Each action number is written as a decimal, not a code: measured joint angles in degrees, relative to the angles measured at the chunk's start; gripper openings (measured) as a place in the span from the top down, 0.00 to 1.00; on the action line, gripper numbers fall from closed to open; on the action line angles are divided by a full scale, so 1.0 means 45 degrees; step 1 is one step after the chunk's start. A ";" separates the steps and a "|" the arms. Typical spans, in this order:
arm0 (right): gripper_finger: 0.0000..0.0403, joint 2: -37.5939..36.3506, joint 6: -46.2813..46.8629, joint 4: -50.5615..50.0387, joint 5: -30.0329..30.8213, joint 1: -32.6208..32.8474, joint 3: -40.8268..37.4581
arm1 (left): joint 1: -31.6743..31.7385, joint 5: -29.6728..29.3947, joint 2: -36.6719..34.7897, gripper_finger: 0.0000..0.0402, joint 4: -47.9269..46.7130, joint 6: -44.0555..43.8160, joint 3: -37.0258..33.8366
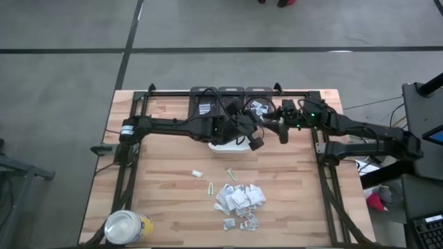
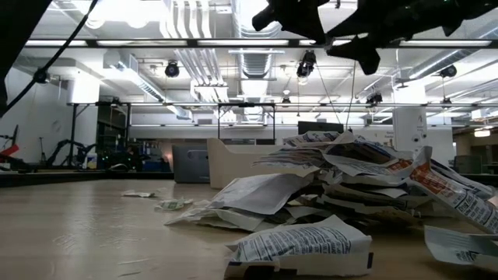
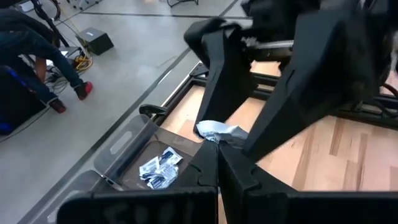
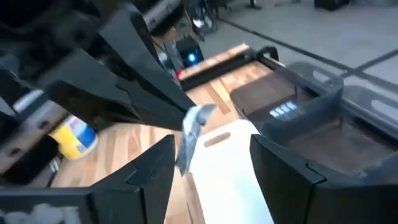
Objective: Pick & Place First Aid Supplies
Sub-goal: Put the white alcohol pad into the right black bin
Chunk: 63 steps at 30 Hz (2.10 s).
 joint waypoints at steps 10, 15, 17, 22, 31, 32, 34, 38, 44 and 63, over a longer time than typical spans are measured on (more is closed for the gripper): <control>0.52 0.1208 -0.0675 -0.0806 -0.0029 0.0010 0.1104 | 0.0005 -0.0084 0.0000 1.00 -0.0063 0.0137 0.0000; 0.64 0.1438 -0.0789 -0.1510 0.0170 0.0014 0.1492 | 0.0000 -0.0015 -0.0003 1.00 -0.0057 0.0155 0.0000; 0.70 0.1448 -0.0882 -0.1516 0.0199 0.0015 0.1514 | 0.0005 -0.0015 -0.0001 1.00 -0.0059 0.0155 0.0000; 0.90 0.1431 -0.1010 -0.1513 0.0188 0.0015 0.1514 | 0.0013 -0.0015 -0.0003 1.00 -0.0073 0.0201 0.0000; 0.98 0.1409 -0.1303 -0.1582 0.0645 0.0001 0.1514 | 0.0051 -0.0027 -0.0042 0.94 -0.0185 0.1863 0.0000; 0.98 0.1409 -0.1297 -0.1640 0.0923 -0.0010 0.1514 | 0.0067 -0.0120 -0.0072 0.91 -0.0193 0.2050 0.0000; 0.98 0.1414 -0.1299 -0.1876 0.1509 -0.0014 0.1514 | 0.0099 -0.0730 -0.0218 0.87 -0.0367 0.2366 0.0015; 0.98 0.1414 -0.1318 -0.2392 0.2619 -0.0293 0.1509 | 0.0149 -0.2787 -0.0641 0.78 -0.1265 0.2489 0.0029; 0.98 0.1768 -0.1611 -0.2502 0.2930 -0.1434 0.1504 | 0.0335 -0.3503 -0.1320 0.75 -0.4708 0.0531 0.0019; 0.98 0.6528 -0.2305 -0.2522 0.1614 -0.4089 0.2432 | 0.0678 -0.2726 -0.4224 0.76 -0.4931 -0.3997 -0.5826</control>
